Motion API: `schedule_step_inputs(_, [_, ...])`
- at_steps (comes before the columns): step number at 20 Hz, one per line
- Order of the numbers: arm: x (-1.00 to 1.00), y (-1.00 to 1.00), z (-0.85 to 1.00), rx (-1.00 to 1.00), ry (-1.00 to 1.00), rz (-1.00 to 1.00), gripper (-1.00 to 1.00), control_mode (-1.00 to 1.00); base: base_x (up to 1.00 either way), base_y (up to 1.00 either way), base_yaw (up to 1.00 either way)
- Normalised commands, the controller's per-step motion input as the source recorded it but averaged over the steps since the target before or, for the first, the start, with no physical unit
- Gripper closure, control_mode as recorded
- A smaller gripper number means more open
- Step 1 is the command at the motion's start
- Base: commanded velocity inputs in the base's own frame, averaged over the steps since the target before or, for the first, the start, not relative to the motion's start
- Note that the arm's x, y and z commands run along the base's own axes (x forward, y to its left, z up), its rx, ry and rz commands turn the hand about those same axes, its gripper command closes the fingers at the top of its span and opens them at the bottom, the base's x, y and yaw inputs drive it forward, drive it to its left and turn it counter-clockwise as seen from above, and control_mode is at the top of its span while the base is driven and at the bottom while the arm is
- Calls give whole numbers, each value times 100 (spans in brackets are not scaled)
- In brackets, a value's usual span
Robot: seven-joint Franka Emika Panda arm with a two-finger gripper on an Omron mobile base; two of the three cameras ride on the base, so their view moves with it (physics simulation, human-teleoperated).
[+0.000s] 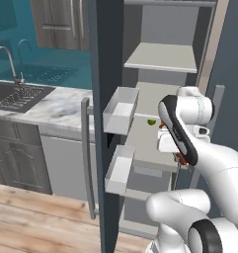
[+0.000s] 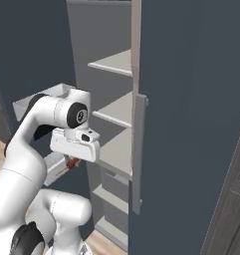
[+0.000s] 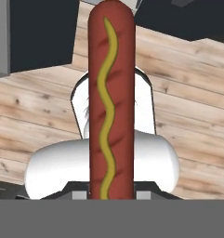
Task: Store the hot dog in the freezer for long-term storage. Close the freezer door after placing the cooked food.
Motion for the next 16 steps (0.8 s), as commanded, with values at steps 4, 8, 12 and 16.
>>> schedule_step_inputs(4, [0,0,0,0,0,0,100,100,0,9,0])
schedule_step_inputs(8, [0,0,0,0,0,0,100,100,0,0,0])
schedule_step_inputs(12, [0,0,0,0,0,0,100,100,0,0,0])
schedule_step_inputs(16, [0,0,0,0,0,0,100,100,0,0,0])
